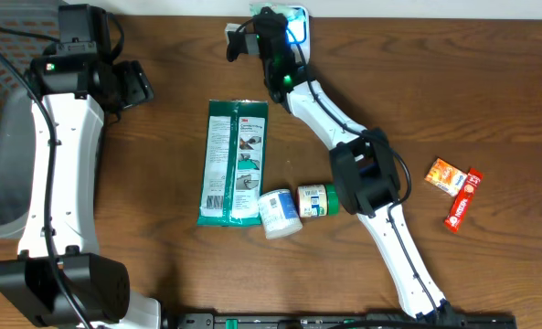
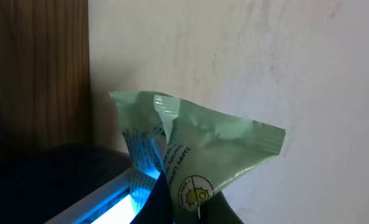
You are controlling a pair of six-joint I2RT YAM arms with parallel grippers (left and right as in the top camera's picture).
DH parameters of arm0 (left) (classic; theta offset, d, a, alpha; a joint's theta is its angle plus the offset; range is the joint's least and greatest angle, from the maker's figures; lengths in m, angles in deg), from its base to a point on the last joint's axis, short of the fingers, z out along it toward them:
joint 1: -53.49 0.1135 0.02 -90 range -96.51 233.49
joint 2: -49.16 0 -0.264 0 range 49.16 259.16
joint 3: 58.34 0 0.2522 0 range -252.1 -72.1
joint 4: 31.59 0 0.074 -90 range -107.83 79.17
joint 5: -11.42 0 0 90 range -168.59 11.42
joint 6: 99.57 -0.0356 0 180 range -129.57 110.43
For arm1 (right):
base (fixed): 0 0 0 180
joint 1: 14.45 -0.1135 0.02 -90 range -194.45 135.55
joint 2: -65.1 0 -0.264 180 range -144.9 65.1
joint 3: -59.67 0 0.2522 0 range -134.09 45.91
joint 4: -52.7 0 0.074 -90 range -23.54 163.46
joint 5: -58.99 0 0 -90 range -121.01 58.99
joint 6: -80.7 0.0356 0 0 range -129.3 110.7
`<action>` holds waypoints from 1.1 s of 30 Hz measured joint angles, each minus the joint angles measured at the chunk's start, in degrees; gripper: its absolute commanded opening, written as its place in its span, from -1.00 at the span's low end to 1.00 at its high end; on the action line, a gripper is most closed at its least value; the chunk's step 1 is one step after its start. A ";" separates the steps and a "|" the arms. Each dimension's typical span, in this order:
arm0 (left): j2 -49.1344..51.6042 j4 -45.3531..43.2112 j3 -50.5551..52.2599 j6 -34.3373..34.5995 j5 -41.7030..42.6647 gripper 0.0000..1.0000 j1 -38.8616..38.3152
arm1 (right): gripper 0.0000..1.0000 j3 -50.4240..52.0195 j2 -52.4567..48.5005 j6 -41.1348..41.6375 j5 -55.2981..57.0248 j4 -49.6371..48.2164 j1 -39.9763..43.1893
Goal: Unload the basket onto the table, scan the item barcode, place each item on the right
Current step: 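Hold the wipes pack in front of the white scanner, then carry the wipes pack right to the far right of the table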
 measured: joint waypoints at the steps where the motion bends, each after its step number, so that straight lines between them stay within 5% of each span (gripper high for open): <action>1: 0.00 0.00 0.00 0.00 0.00 0.64 0.00 | -0.98 0.04 0.00 0.28 0.42 0.00 -0.15; 15: 0.00 0.00 0.00 0.00 0.00 0.64 0.00 | -0.98 0.66 0.00 1.73 5.35 0.24 -3.15; 24: 0.00 0.00 0.00 0.00 0.00 0.64 0.00 | -0.99 1.49 0.70 9.07 5.81 -12.17 -3.08; 33: 0.00 0.00 0.00 0.00 0.00 0.64 0.00 | -0.98 1.95 9.62 28.52 6.21 9.73 -2.60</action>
